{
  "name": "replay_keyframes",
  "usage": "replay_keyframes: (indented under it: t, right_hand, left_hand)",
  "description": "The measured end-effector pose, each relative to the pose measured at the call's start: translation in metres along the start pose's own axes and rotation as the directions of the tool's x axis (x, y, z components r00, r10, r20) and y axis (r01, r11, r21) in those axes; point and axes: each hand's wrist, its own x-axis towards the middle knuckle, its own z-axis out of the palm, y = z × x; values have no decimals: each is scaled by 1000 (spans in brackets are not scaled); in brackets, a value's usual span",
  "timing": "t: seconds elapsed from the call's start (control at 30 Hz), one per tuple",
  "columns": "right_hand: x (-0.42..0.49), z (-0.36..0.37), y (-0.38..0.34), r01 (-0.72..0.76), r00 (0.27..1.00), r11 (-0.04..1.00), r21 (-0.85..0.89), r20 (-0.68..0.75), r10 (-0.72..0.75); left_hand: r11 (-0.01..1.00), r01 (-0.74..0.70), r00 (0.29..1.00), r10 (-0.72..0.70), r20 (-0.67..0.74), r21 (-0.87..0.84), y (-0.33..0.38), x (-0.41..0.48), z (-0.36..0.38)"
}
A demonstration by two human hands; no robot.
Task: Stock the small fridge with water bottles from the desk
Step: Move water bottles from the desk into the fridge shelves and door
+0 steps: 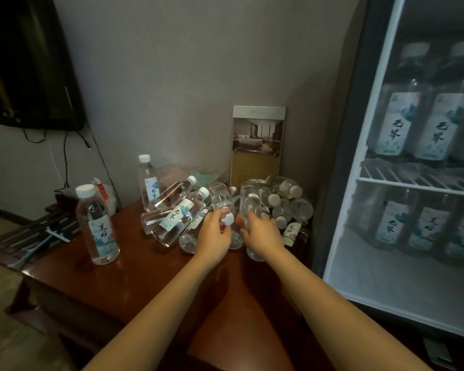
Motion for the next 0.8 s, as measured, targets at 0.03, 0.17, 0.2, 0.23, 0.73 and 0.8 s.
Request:
replay_keyframes:
  t: [0.03, 0.17, 0.2, 0.23, 0.73, 0.8]
  right_hand:
    - [3, 4, 0, -5, 1000, 999, -41, -11, 5]
    - [9, 9, 2, -1, 997, 995, -99, -72, -6]
    - [10, 9, 3, 6, 995, 995, -100, -95, -15]
    - [10, 7, 3, 9, 992, 995, -96, -122, -20]
    - [-34, -70, -24, 201, 910, 977, 73, -382, -158]
    - [-46, -82, -32, 245, 902, 965, 94, -387, -191]
  left_hand:
    - [1000, -5, 1000, 5, -4, 10, -1, 2, 2]
    - [999, -29, 999, 30, -13, 36, -8, 4, 8]
    - [999, -36, 999, 36, -11, 38, -11, 3, 9]
    - [998, -43, 999, 43, -6, 45, -13, 1, 10]
    - [1000, 5, 991, -8, 136, 22, 11, -13, 0]
    - [1000, -20, 990, 21, 138, -3, 20, -17, -4]
